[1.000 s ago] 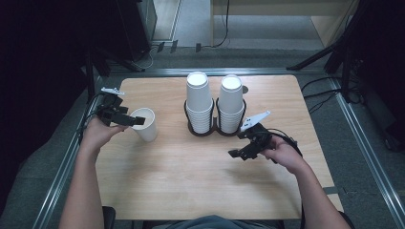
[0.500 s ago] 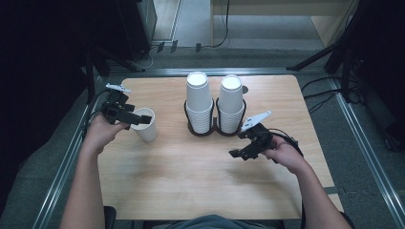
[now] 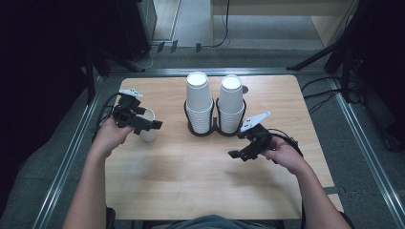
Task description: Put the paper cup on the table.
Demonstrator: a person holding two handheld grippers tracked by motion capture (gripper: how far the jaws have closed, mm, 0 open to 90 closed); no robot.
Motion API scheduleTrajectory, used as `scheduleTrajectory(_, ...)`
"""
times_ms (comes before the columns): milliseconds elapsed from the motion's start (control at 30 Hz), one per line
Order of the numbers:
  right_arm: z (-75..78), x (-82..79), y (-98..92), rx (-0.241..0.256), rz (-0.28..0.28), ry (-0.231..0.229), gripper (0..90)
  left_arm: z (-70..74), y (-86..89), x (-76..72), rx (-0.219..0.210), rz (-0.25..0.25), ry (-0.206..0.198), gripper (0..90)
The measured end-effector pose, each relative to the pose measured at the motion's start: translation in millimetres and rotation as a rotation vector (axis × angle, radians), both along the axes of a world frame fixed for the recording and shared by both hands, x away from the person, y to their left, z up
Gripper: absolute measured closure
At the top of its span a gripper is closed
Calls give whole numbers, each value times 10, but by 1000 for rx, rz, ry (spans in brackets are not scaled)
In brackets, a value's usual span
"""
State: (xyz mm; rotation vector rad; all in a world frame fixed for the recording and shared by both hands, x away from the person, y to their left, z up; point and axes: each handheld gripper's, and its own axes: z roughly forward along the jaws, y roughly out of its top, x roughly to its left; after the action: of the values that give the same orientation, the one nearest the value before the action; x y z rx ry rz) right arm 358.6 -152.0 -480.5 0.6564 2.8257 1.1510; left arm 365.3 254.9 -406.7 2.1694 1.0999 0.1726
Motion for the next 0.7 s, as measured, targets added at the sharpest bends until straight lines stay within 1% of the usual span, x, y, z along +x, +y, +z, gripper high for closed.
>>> scheduleTrajectory(100, 10, -16, 7, 0, 5, 0, 157, -23, -99, -25, 15, -19, -7, 0)
scheduleTrajectory(167, 13, -21, 7, 0, 8, -4, 157, -37, -166, -35, 16, -28, -7, 0)
scheduleTrajectory(233, 15, -28, 5, 1, 5, 0, 157, -66, -238, -46, 17, -31, -11, 0)
scheduleTrajectory(267, 15, -29, 2, 1, 7, 0, 157, -85, -269, -47, 23, -34, -7, 0)
scheduleTrajectory(300, 15, -29, -3, 1, 8, -5, 157, -100, -299, -49, 27, -36, -7, 0)
scheduleTrajectory(400, 17, -36, -5, -1, 6, 0, 157, -138, -388, -72, 18, -58, -14, 0)
scheduleTrajectory(467, 24, -41, -7, 2, 6, -2, 157, -150, -449, -91, 23, -67, -28, 0)
scheduleTrajectory(567, 36, -45, -18, 3, 3, -10, 157, -177, -532, -113, 23, -82, -34, 0)
scheduleTrajectory(700, 43, -51, -26, 7, -1, -10, 157, -231, -639, -145, 26, -94, -29, 0)
